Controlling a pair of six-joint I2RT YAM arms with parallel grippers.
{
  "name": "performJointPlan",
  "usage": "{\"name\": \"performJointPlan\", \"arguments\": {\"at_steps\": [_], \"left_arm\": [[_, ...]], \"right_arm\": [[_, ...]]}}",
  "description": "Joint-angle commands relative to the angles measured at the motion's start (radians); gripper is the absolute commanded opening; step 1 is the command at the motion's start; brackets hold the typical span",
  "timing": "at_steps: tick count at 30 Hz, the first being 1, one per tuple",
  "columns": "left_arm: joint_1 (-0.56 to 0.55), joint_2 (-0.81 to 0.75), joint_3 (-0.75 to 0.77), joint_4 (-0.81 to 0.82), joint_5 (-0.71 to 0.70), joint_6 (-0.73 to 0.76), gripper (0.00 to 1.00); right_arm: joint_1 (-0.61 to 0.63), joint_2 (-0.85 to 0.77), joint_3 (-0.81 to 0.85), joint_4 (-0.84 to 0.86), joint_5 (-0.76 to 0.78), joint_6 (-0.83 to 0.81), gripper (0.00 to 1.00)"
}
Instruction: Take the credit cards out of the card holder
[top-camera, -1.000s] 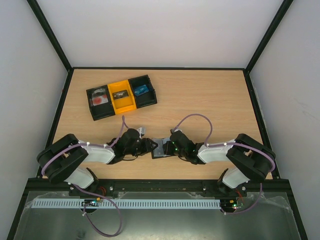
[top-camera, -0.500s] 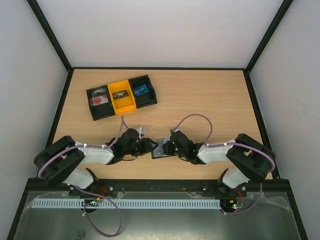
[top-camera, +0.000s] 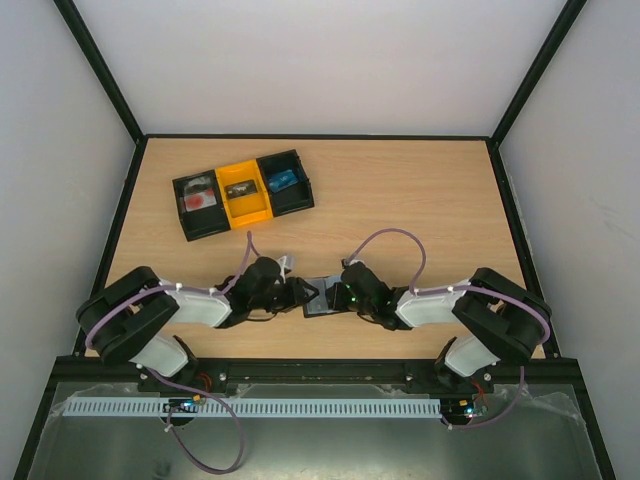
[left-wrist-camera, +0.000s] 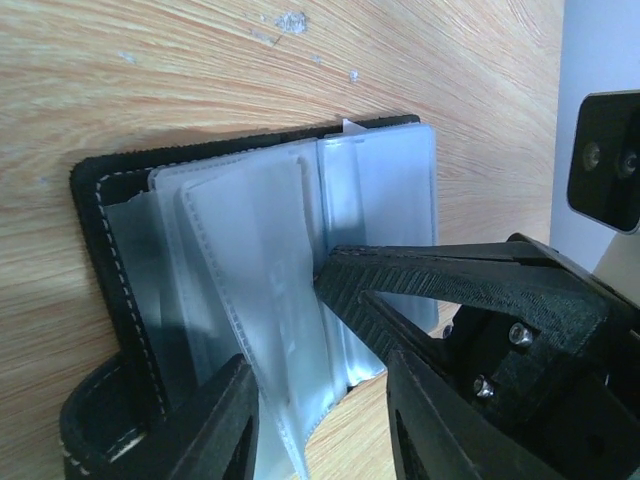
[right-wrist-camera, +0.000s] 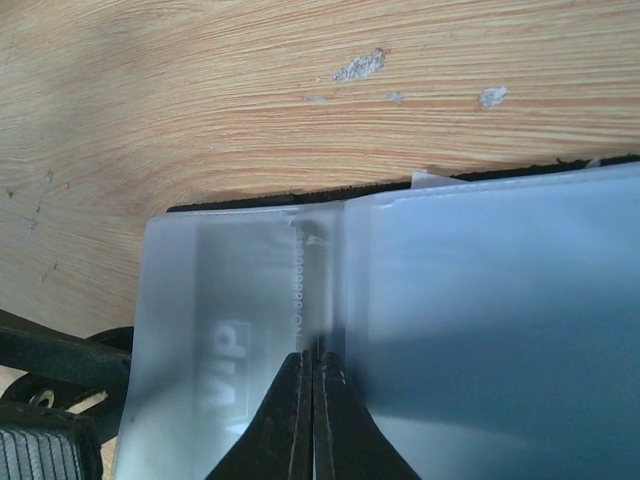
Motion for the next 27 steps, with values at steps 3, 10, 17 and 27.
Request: {"name": "performJointPlan", "arguments": {"at_steps": [3,10,17,27], "left_arm": [[-0.005,0.034,0.051,0.042,0.042,-0.003,0.34],[-0.011,0.061,0.082,0.035,0.050,0.000,0.28],[-0.012,0.094,0.098,0.038,0.056,0.003,0.17],[-0.018,0.166,0.179,0.046,0.080,0.019,0.03]], "right_arm": [[0.007,-0.012,-0.041,0.019,-0.028,0.014,0.02],[0.007,-0.036,-0.065,0.035,-0.008,0.028,0.08],[0.006,-0.238,-0.099,-0.106,0.194,-0.004,0.18],[0.005,-0.466,-0.188,-0.218,0.337,0.013,0.36]]}}
